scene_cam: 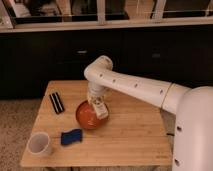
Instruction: Place the bottle in the ceramic bowl
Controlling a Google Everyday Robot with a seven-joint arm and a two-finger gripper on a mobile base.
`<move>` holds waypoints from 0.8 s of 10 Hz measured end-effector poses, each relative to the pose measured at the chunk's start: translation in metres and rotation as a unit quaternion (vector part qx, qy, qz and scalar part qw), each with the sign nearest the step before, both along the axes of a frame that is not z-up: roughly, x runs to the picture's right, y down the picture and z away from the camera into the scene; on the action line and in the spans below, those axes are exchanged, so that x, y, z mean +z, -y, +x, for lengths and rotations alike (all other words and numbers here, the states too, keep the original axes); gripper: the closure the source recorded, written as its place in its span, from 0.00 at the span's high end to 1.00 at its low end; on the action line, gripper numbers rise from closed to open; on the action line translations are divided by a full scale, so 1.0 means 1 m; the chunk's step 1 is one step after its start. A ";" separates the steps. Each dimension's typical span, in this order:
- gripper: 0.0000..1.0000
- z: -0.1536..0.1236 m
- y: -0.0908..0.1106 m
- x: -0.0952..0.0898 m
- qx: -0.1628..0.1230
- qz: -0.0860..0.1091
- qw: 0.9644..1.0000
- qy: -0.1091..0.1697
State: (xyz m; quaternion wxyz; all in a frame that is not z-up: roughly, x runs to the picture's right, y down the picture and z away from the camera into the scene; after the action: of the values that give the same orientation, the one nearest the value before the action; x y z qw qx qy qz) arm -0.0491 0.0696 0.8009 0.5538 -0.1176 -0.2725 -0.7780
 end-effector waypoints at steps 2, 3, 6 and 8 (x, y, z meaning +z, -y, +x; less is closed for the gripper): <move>0.80 -0.001 0.001 0.001 -0.001 0.001 1.000 0.000; 0.80 -0.001 0.001 0.002 -0.002 0.001 1.000 0.000; 0.80 -0.002 0.002 0.004 -0.004 0.002 1.000 -0.002; 0.80 -0.003 0.002 0.005 -0.005 0.002 1.000 -0.001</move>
State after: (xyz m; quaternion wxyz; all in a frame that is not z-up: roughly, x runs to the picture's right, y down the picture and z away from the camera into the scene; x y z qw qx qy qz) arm -0.0522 0.0677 0.8054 0.5507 -0.1184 -0.2694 -0.7811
